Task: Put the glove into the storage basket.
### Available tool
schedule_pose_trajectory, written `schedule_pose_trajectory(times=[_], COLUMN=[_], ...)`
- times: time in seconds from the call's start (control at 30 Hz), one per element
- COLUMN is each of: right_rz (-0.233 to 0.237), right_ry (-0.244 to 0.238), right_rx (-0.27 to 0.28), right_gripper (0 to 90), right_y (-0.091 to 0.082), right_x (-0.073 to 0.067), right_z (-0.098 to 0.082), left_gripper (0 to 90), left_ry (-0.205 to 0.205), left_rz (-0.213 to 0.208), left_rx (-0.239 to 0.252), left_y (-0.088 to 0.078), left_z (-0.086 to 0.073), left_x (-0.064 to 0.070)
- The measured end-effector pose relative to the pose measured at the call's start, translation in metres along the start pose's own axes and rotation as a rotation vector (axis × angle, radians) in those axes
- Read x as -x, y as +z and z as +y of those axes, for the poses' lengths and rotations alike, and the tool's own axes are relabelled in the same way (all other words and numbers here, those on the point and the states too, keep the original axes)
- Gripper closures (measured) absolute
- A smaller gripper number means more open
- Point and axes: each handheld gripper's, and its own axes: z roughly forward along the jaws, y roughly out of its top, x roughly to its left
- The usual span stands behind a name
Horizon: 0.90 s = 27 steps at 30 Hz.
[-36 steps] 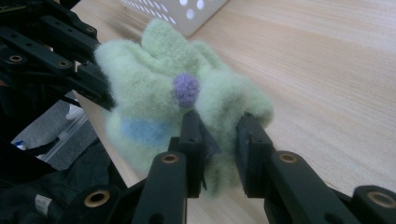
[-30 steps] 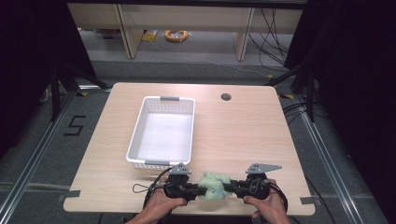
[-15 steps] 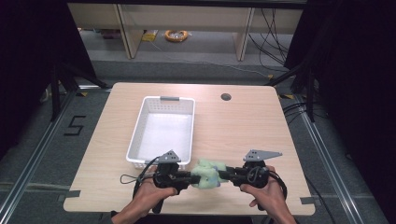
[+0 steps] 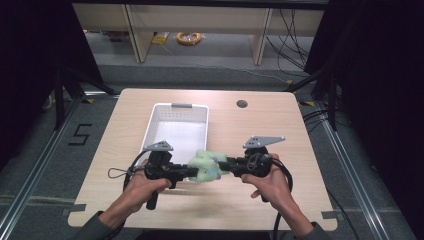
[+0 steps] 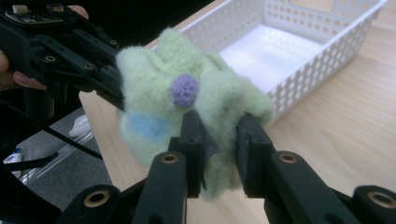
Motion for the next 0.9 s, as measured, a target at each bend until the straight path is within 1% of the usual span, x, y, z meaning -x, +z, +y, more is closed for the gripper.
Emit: schedule_pose_trajectory(times=[0.03,0.07,0.1,0.13,0.17,0.2,0.23,0.27,0.3,0.33,0.4,0.43,0.5,0.53,0.57,0.6,0.63,0.67,0.7,0.77,0.83,0.87,0.9], right_rz=[0.001,0.003,0.000,0.005,0.012,0.012,0.017,0.023,0.021,0.036,0.027,0.028,0.030,0.026,0.027,0.029,0.024,0.027,0.024,0.013,0.013,0.011,0.006], right_ry=[-0.012,-0.006,-0.024,-0.025,0.004,0.006,0.015,0.017,-0.002,0.008,0.010,0.003,0.000,0.014,0.022,0.011,0.011,0.022,0.043,0.034,0.056,0.053,0.062], right_rx=[0.004,-0.007,-0.005,-0.014,-0.027,-0.036,-0.043,-0.044,-0.043,-0.043,-0.054,-0.055,-0.069,-0.074,-0.078,-0.079,-0.079,-0.084,-0.092,-0.090,-0.100,-0.102,-0.106], right_gripper=[75.3,75.3,75.3,75.3,75.3,75.3,75.2,75.3,75.3,75.2,75.3,75.2,75.2,75.3,75.2,75.2,75.2,75.2,75.2,75.2,75.2,75.2,75.2], right_y=[0.004,0.005,0.010,0.014,0.018,0.022,0.026,0.030,0.035,0.039,0.046,0.051,0.059,0.063,0.065,0.070,0.074,0.077,0.080,0.087,0.093,0.096,0.099], right_x=[0.000,-0.001,-0.001,-0.001,-0.002,-0.001,-0.001,0.000,0.002,0.002,0.001,0.002,0.002,0.002,0.002,0.003,0.003,0.004,0.004,0.007,0.009,0.010,0.012], right_z=[0.005,0.009,0.013,0.018,0.021,0.025,0.028,0.031,0.034,0.037,0.043,0.046,0.052,0.054,0.055,0.057,0.059,0.060,0.061,0.062,0.061,0.061,0.060], left_gripper=[76.9,76.9,76.9,76.9,76.9,76.9,76.9,76.8,76.8,76.8,76.8,76.7,76.6,76.5,76.5,76.5,76.5,76.4,76.4,76.4,76.3,76.2,76.2], left_ry=[-0.002,-0.006,-0.011,-0.014,-0.017,-0.028,-0.031,-0.040,-0.049,-0.053,-0.067,-0.065,-0.074,-0.081,-0.082,-0.089,-0.094,-0.103,-0.109,-0.117,-0.120,-0.121,-0.123], left_rz=[0.010,0.007,0.025,0.024,0.038,0.039,0.030,0.039,0.042,0.044,0.052,0.058,0.070,0.071,0.084,0.093,0.094,0.092,0.103,0.101,0.107,0.117,0.113], left_rx=[0.006,0.002,0.009,0.000,0.003,0.003,-0.003,-0.003,-0.004,-0.008,-0.019,-0.029,-0.037,-0.036,-0.034,-0.035,-0.043,-0.047,-0.049,-0.064,-0.079,-0.081,-0.092], left_y=[-0.002,-0.005,-0.007,-0.010,-0.012,-0.015,-0.017,-0.019,-0.021,-0.023,-0.026,-0.027,-0.029,-0.029,-0.029,-0.030,-0.031,-0.030,-0.030,-0.029,-0.026,-0.025,-0.024], left_z=[0.001,0.003,0.004,0.005,0.006,0.008,0.009,0.010,0.011,0.012,0.014,0.015,0.016,0.017,0.017,0.018,0.018,0.018,0.018,0.018,0.018,0.018,0.019], left_x=[-0.002,-0.006,-0.009,-0.013,-0.016,-0.020,-0.025,-0.028,-0.032,-0.036,-0.046,-0.050,-0.057,-0.059,-0.063,-0.067,-0.071,-0.075,-0.078,-0.084,-0.090,-0.092,-0.095])
